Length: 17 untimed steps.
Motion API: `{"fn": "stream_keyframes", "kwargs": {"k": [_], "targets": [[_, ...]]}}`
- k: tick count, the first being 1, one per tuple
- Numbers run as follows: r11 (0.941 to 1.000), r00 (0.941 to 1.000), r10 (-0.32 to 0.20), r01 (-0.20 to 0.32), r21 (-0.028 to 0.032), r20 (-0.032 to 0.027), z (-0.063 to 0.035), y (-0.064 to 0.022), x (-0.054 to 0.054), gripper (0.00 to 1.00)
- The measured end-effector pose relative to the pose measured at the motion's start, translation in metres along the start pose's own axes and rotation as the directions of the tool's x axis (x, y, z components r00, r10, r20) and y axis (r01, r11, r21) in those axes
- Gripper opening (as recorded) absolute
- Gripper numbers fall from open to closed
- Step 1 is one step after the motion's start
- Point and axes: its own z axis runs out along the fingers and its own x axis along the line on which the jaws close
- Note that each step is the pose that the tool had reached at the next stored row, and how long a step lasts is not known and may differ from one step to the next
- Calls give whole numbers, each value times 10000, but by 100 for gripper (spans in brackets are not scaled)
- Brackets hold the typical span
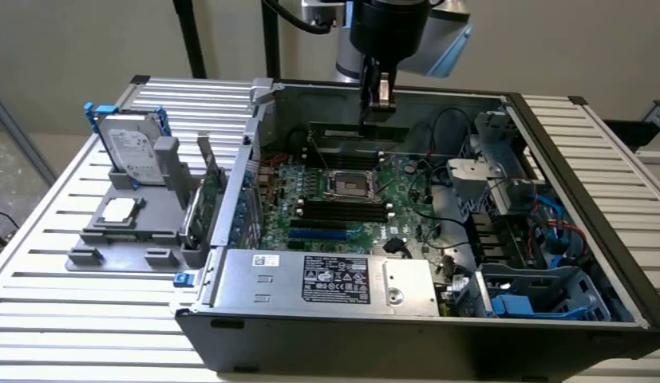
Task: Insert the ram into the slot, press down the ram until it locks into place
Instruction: 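Insert the ram into the slot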
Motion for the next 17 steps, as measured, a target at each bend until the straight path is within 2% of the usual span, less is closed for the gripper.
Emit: {"fn": "stream_keyframes", "kwargs": {"k": [10, 17], "targets": [[10000, 10000, 17, -17, 1, -28, 182, 0, 18, 13], [10000, 10000, 17, -17, 0, -97, 291, -2, 39, 13]]}}
